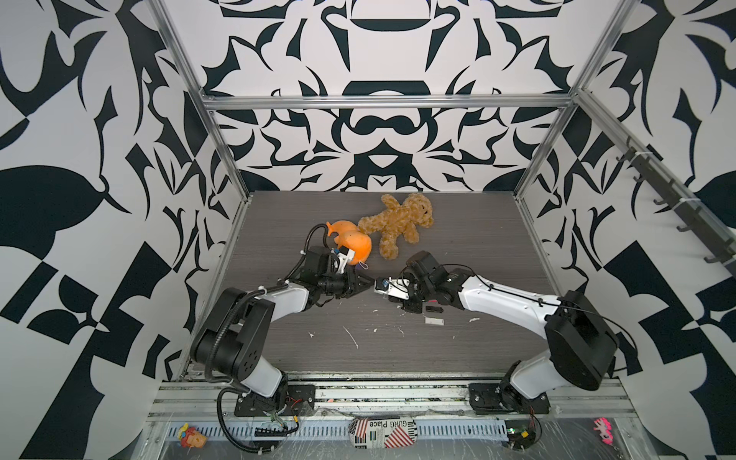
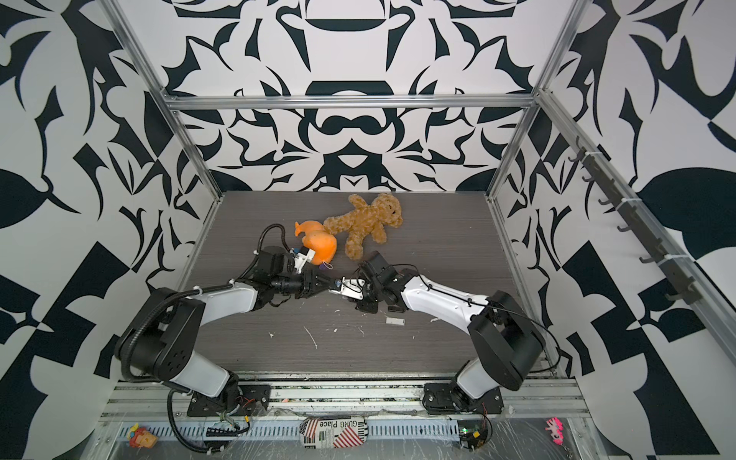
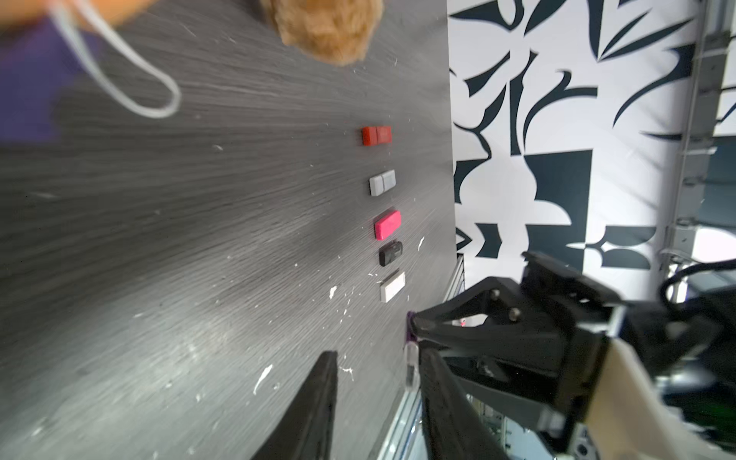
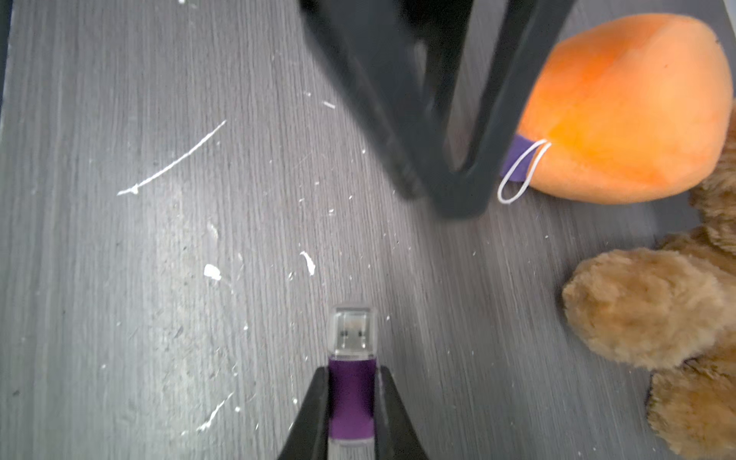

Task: Close the usb drive cover
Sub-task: Place the USB drive at the center of the board.

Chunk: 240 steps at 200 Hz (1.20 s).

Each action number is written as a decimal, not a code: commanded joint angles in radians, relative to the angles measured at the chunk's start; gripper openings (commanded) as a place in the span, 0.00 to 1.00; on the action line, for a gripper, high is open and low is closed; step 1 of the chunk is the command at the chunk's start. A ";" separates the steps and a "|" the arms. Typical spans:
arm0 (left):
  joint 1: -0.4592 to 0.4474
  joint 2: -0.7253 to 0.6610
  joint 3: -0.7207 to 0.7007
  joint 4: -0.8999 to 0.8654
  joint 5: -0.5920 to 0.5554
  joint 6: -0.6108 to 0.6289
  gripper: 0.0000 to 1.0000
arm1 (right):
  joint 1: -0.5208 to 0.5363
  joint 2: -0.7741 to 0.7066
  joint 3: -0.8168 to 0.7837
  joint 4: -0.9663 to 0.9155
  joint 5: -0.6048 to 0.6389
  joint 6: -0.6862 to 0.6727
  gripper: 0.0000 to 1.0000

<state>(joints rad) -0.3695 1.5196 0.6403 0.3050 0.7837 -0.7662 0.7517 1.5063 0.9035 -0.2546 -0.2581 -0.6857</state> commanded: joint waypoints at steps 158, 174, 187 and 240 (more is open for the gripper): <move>0.157 -0.159 0.084 -0.290 -0.044 0.188 0.54 | -0.011 -0.230 -0.242 -0.399 0.177 -0.128 0.20; 0.157 -0.157 0.085 -0.288 -0.046 0.187 0.54 | -0.011 -0.203 -0.240 -0.376 0.169 -0.119 0.26; 0.157 -0.160 0.085 -0.289 -0.052 0.192 0.54 | -0.011 -0.186 -0.235 -0.359 0.169 -0.100 0.34; 0.167 -0.186 0.101 -0.332 -0.081 0.229 0.61 | -0.015 -0.219 -0.188 -0.332 0.186 -0.052 0.52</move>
<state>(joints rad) -0.2150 1.3514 0.6952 0.0162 0.7242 -0.5781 0.7456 1.3312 0.6693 -0.6006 -0.0780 -0.7673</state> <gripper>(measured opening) 0.587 0.510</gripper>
